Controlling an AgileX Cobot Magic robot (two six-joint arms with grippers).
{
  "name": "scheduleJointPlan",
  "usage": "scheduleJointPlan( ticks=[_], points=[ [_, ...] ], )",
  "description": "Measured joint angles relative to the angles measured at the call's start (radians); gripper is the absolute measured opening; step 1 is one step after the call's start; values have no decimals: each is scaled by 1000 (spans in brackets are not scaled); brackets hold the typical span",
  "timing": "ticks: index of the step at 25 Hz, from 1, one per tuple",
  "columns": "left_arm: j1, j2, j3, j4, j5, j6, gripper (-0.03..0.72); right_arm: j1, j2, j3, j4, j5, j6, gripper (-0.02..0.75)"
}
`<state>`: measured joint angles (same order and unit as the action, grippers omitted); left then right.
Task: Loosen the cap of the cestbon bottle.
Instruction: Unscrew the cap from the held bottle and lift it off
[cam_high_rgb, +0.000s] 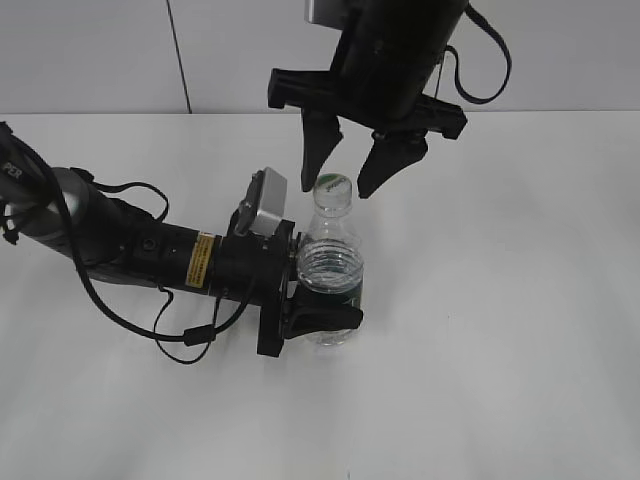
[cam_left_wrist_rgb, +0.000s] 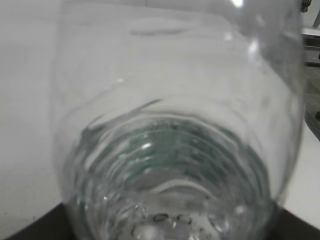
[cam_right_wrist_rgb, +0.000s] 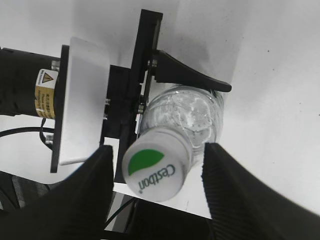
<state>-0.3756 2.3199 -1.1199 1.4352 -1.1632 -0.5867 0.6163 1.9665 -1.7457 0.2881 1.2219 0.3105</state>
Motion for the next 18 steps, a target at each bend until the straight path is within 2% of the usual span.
scheduleJointPlan(
  ticks=[12,18],
  points=[
    [0,0,0,3,0,0,400,0,14,0,0,0,0,434],
    [0,0,0,5,0,0,400,0,14,0,1,0,0,312]
  ],
)
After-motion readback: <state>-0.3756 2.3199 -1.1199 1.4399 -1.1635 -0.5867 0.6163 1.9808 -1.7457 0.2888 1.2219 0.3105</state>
